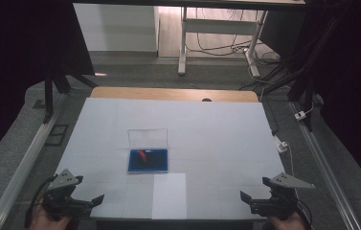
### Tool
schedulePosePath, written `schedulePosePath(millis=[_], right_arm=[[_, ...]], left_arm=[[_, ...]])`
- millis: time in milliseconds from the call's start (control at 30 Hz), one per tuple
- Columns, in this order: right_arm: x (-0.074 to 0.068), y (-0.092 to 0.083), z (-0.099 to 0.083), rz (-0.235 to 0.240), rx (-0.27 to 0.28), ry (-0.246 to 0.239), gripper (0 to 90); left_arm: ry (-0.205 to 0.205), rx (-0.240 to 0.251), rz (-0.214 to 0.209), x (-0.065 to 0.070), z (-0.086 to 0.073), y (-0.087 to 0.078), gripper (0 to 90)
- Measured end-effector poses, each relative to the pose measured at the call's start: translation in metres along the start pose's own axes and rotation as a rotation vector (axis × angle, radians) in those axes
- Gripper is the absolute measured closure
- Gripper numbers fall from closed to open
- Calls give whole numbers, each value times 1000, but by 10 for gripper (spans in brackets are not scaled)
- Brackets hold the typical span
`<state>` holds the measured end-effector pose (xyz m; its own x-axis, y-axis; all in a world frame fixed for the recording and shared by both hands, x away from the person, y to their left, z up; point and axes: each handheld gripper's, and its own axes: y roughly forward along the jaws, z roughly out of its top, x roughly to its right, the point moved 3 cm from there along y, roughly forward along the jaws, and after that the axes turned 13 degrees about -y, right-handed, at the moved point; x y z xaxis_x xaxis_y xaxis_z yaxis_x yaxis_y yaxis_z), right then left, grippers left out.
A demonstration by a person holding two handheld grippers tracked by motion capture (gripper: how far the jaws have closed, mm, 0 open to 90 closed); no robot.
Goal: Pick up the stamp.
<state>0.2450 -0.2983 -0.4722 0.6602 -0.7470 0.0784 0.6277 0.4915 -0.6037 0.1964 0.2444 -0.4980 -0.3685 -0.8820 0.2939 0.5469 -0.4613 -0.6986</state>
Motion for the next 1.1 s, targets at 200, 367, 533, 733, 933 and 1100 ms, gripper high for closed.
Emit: schedulePosePath(millis=[200,367,533,733,933,1100], right_arm=[[-1,3,0,21,-27,-7,0],[-1,5,0,43,-34,-7,0],[-2,5,1,53,-43,-19,0],[-4,7,1,57,-51,-39,0],[-5,7,1,59,-62,-48,0],[-6,8,1,65,-66,-51,0]], left_arm=[[-13,7,-10,-2,0,-1,0],[-22,9,7,-2,1,0,1],[-29,2,3,-3,1,1,1],[-22,0,-2,-2,2,2,0],[-21,3,-16,-1,3,2,0],[4,12,-24,3,6,2,0]])
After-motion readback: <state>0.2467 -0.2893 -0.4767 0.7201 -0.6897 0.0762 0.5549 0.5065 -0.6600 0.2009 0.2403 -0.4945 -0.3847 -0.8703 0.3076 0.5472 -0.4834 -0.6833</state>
